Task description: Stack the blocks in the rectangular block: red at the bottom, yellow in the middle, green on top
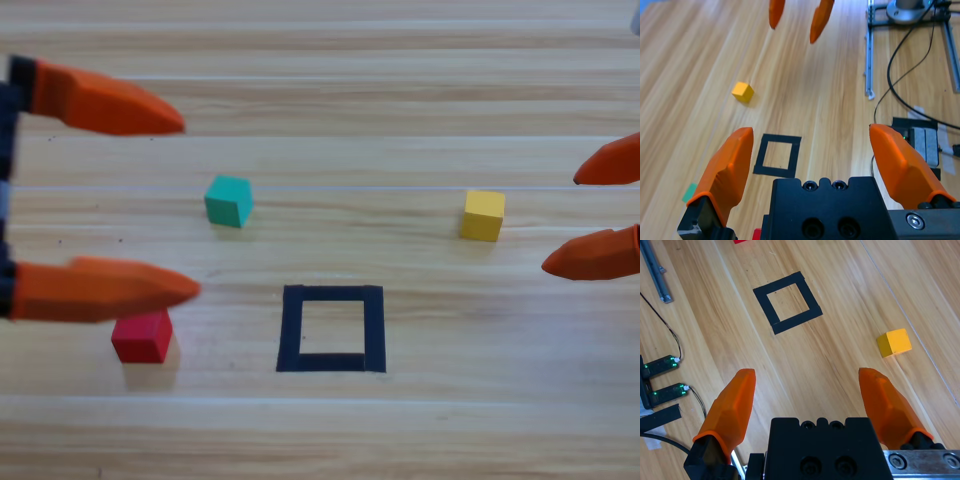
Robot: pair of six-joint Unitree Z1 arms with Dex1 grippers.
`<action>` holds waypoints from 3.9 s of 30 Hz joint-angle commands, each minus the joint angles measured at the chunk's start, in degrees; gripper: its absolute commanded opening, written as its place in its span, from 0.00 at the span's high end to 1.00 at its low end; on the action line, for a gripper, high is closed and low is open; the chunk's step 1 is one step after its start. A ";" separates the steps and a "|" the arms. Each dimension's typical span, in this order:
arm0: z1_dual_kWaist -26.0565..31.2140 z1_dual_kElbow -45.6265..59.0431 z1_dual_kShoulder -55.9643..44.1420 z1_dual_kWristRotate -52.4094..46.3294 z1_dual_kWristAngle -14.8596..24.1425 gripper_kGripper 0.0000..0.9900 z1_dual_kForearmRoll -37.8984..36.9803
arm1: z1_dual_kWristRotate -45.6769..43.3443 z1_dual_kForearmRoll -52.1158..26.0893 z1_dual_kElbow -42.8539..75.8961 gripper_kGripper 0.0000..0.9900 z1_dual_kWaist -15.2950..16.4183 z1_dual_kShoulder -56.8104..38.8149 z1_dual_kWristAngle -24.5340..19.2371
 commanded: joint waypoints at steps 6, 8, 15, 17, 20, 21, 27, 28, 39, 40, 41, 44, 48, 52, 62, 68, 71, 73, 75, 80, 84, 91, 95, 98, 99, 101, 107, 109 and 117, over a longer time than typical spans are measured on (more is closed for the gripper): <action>-1.22 3.63 15.18 2.07 -2.43 0.00 -2.26 | 0.22 0.05 0.23 0.08 1.39 3.82 -0.12; -1.22 4.34 14.39 1.98 -2.07 0.00 -2.18 | 0.22 0.14 0.23 0.08 1.39 3.82 -0.12; -1.22 4.60 12.80 1.54 -2.07 0.00 -0.59 | 0.22 0.32 0.14 0.08 1.39 4.08 -0.38; -1.22 4.60 12.80 1.37 -1.81 0.00 -0.59 | 0.48 0.23 0.14 0.08 1.39 4.08 -1.35; -1.22 4.60 12.72 1.19 -1.55 0.00 -0.51 | 4.00 -0.91 -0.21 0.08 1.39 4.17 -4.25; -1.22 4.60 12.72 1.11 -1.37 0.00 -0.42 | 6.10 -1.79 -0.39 0.08 1.31 4.34 -6.01; -1.22 4.95 12.36 0.75 -1.20 0.00 -0.42 | 26.58 -6.01 -5.66 0.08 1.31 11.99 -26.31; -1.22 4.95 12.36 0.75 -1.11 0.00 -0.42 | 29.13 -5.92 -6.71 0.08 1.31 13.83 -27.28; -1.13 3.90 9.90 -16.47 15.24 0.00 1.60 | 47.76 -4.25 -12.16 0.08 1.31 29.66 -29.39; -1.13 2.23 10.08 -21.83 20.43 0.00 3.80 | 48.64 -4.25 -12.25 0.08 1.31 30.27 -29.39; -1.13 1.00 10.34 -25.61 23.94 0.00 5.47 | 49.96 -4.25 -12.60 0.08 1.31 30.89 -29.39; -1.04 -1.90 11.66 -36.60 32.82 0.00 9.95 | 53.65 -4.25 -13.39 0.06 1.31 32.64 -27.89; 0.80 -5.86 15.35 -47.23 37.56 0.00 16.55 | 60.68 -2.41 -15.59 0.00 1.31 35.28 -26.40; 3.00 -12.89 22.30 -53.30 35.37 0.00 26.65 | 65.17 -2.41 -17.17 0.00 0.69 37.83 -26.22; 9.42 -18.34 39.35 -55.67 26.58 0.01 33.24 | 70.18 -2.41 -21.13 0.00 -1.15 43.54 -26.13; 15.48 -18.69 43.30 -55.85 21.83 0.00 32.63 | 70.79 -2.41 -21.22 0.00 -1.24 43.98 -28.68; 17.15 -19.04 44.88 -56.11 21.13 0.00 32.54 | 70.88 -2.32 -21.13 0.00 -1.59 44.07 -29.30; 17.59 -19.04 46.29 -56.29 20.95 0.00 32.45 | 70.88 -2.32 -21.22 0.01 -1.77 44.33 -29.56; 17.68 -19.04 47.34 -56.90 20.78 0.00 32.19 | 70.88 -2.32 -21.39 0.01 -2.12 44.95 -29.65; 17.68 -18.78 48.49 -58.05 20.43 0.00 31.31 | 70.79 -1.27 -22.80 0.02 -2.74 46.62 -29.56; 17.68 -18.78 47.87 -58.92 20.34 0.00 30.96 | 70.79 -0.91 -23.41 0.04 -3.00 47.32 -30.09; 16.97 -14.47 48.40 -59.63 20.16 0.00 26.13 | 70.88 -0.91 -23.33 0.04 -3.62 48.29 -31.32; 16.89 -11.31 48.84 -59.28 20.25 0.00 22.87 | 70.97 -0.83 -23.33 0.08 -3.97 48.99 -31.23; 16.80 -10.16 49.45 -59.01 20.34 0.00 21.38 | 70.97 -0.74 -23.59 0.11 -4.14 49.43 -30.88; 16.62 -9.90 49.81 -58.92 20.34 0.01 20.94 | 70.88 -0.56 -23.77 0.14 -4.14 49.69 -30.79; 16.45 -9.55 49.98 -58.92 20.34 0.02 20.24 | 70.88 -0.39 -24.20 0.17 -4.14 50.13 -30.44; 15.13 -9.37 50.68 -59.10 20.25 0.07 19.09 | 70.26 -0.12 -24.29 0.37 -4.49 50.31 -26.92; 15.04 -9.37 50.68 -59.01 20.34 0.15 19.09 | 69.74 -0.12 -24.29 0.67 -4.67 50.13 -25.08; 14.95 -9.90 50.77 -56.81 20.95 0.72 19.62 | 64.64 0.76 -23.77 0.91 -5.02 46.88 -18.66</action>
